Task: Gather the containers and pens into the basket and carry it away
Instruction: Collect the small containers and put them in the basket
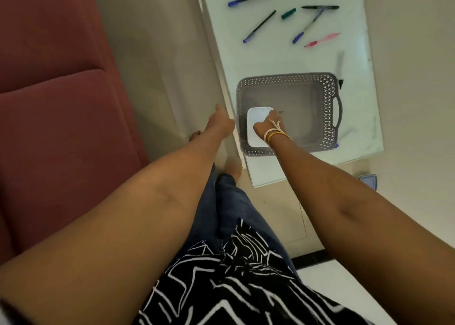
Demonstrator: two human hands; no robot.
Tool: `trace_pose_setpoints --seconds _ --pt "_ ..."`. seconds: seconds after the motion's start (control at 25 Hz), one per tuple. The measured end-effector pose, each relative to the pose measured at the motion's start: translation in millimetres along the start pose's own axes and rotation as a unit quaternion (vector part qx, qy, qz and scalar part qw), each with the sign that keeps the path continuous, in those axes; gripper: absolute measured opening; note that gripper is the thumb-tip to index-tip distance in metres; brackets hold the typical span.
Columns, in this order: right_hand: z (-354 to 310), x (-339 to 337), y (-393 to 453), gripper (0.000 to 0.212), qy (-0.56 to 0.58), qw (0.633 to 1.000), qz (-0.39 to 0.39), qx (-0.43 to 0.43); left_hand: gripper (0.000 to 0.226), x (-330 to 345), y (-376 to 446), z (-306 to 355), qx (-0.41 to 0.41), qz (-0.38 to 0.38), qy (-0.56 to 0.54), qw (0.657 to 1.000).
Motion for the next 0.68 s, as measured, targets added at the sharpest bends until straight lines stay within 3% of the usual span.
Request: trace_pose_setpoints --seconds 0.28,0.48,0.68 --pt "-160.6 33.7 0.3 0.061 -0.065 0.996 -0.042 -0.048 0.066 -128.6 35.8 -23.1 -0.021 0.035 -0.016 0.999" --pt "-304.3 63.5 0.4 0.065 -0.118 0.983 -0.106 -0.095 0.059 -262.9 71.8 -54.3 -0.06 0.087 -0.034 0.994" --pt "-456.9 71.1 8.2 0.049 -0.165 0.966 -0.09 -0.178 0.061 -395.4 111.6 -65.2 -0.098 0.158 -0.078 0.979"
Point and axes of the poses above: each hand's wrist, its own y-axis towards the middle knuckle, its own x-axis out of the palm, z = x × y, the point moved 3 cm from there along y, towards the middle knuckle
